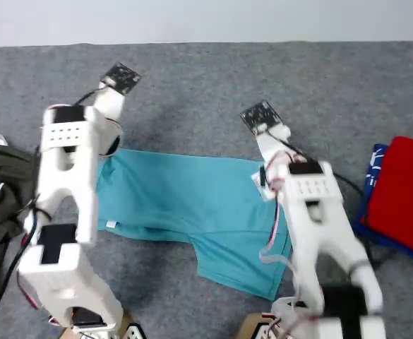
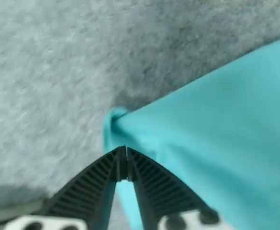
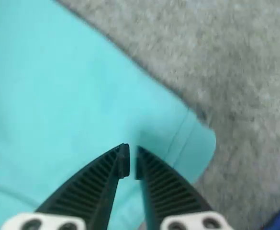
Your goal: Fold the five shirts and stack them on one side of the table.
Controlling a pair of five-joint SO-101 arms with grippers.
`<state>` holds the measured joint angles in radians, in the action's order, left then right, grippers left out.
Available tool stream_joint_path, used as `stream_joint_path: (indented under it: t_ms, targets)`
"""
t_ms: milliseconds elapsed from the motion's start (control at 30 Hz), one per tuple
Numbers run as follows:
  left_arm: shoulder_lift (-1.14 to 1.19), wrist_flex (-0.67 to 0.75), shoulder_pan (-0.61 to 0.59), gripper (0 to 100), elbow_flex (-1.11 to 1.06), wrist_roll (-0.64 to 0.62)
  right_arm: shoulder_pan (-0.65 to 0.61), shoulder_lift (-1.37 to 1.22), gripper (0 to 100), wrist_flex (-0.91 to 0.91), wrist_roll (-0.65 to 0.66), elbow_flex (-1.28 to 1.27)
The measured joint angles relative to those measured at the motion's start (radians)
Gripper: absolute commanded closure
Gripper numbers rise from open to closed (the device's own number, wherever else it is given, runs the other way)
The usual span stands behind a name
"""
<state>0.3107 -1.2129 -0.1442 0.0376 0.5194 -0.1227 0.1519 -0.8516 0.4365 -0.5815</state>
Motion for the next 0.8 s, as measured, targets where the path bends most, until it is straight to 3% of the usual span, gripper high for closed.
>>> stream_joint_path:
  t_ms: [367,800]
  targets:
    - [0.137,0.098,0.011,99,0.0,-0.011,0.02,-0.548,98.9,-0.037,-0.006,0.44]
    - [0.23,0.15,-0.18,99,0.028,-0.012,0.041,-0.713,98.9,-0.222,-0.006,0.7]
